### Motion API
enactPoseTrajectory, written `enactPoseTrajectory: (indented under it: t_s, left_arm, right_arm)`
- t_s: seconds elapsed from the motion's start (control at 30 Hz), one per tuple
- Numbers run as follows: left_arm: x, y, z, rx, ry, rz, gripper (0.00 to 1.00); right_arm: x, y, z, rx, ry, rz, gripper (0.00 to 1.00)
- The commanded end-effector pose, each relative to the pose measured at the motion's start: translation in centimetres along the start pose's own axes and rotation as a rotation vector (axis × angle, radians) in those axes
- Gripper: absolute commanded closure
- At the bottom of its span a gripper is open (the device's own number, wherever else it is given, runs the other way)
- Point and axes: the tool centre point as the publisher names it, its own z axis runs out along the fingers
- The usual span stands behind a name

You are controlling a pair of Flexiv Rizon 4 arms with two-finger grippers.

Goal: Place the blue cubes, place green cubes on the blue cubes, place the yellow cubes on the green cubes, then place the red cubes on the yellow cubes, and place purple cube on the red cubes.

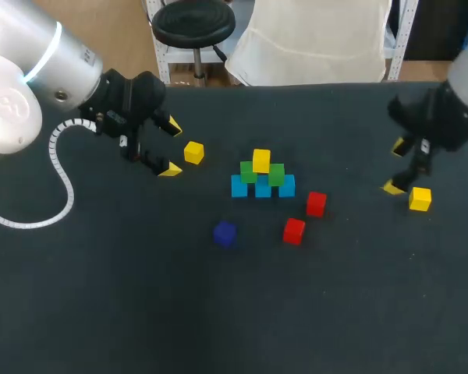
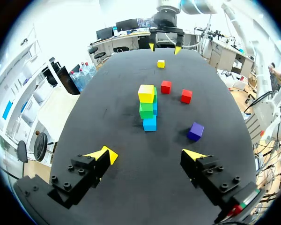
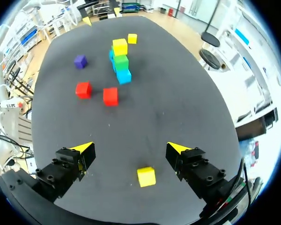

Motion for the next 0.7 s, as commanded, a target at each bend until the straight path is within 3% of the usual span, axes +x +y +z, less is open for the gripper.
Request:
enactPoseTrajectory:
  t_s: [0.03, 0.37, 0.7]
  left_arm:
    - [0.1, 0.0, 0.0, 0.000, -0.002, 0.003, 0.00]
    - [0.1, 0.0, 0.0, 0.000, -0.002, 0.003, 0.00]
    - [0.1, 0.0, 0.0, 0.000, -0.002, 0.003, 0.00]
  right_arm:
    - [2.7, 0.4, -0.1, 0.174, -0.023, 0.014, 0.00]
    - [6.6, -1.5, 0.0, 0.167, -0.026, -0.008, 0.00]
    - [7.5, -2.7, 1.2, 0.087, -0.025, -0.039, 0.00]
